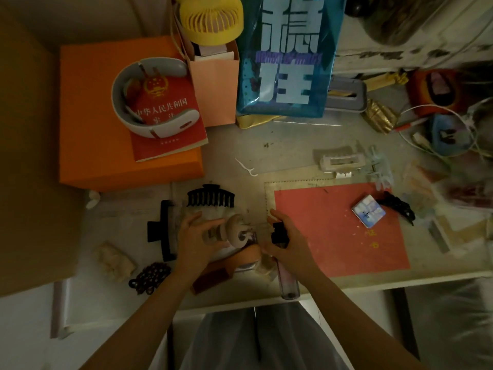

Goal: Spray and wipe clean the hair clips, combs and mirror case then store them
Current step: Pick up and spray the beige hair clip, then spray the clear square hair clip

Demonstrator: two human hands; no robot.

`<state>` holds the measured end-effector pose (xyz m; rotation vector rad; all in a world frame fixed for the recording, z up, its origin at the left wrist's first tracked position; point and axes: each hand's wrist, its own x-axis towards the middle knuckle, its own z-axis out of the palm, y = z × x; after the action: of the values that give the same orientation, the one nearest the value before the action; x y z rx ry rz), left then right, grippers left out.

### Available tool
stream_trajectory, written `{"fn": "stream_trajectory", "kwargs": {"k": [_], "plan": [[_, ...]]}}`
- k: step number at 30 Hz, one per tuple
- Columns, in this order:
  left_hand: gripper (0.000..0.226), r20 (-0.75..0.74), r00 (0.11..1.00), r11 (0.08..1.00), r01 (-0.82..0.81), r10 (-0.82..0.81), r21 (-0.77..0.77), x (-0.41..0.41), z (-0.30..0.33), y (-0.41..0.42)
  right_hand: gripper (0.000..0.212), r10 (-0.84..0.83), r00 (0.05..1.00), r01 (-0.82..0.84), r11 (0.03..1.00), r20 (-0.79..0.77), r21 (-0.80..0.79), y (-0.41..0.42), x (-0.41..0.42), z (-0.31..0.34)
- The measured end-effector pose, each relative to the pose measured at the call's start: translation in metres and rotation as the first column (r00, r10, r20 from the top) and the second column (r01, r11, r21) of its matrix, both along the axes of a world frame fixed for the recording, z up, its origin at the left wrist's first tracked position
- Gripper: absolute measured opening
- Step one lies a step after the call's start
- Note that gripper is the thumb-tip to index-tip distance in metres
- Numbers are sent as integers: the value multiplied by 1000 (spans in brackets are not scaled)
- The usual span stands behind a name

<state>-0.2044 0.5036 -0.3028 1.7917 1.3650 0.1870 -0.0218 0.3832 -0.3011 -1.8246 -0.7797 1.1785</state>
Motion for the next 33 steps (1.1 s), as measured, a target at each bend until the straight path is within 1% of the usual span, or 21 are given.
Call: {"fn": "stream_trajectory", "kwargs": {"k": [4,8,11,14,17,21,24,28,31,33], "plan": [[57,0,1000,1000,7,-7,18,1,1,-1,65,-10,1000,10,1000,17,11,2,1,1],[63,29,998,999,-48,49,-13,-1,3,-4,63,-14,1000,14,1000,-8,25,5,2,5],[64,43,997,998,-58,59,-12,-2,5,-4,60,-46,999,46,998,-4,40,7,4,11],[61,64,992,994,-108,109,-16,2,13,1,61,-78,996,77,996,35,41,8,9,18],[60,74,992,995,-103,103,-5,12,24,4,64,-98,992,98,995,81,11,8,18,27],[57,105,991,997,-80,79,10,37,40,6,64,-163,982,162,987,94,15,3,37,40],[60,137,989,999,-50,51,-16,64,51,5,66,-210,972,209,978,106,22,-3,57,54],[60,191,979,995,59,-73,78,106,59,-2,65,-272,958,268,962,95,51,-14,92,70],[60,206,974,994,72,-88,85,141,61,-12,63,-279,951,272,960,130,68,-22,126,77],[61,200,974,988,81,-107,134,166,60,-19,65,-263,954,255,964,143,72,-28,151,79]]}}
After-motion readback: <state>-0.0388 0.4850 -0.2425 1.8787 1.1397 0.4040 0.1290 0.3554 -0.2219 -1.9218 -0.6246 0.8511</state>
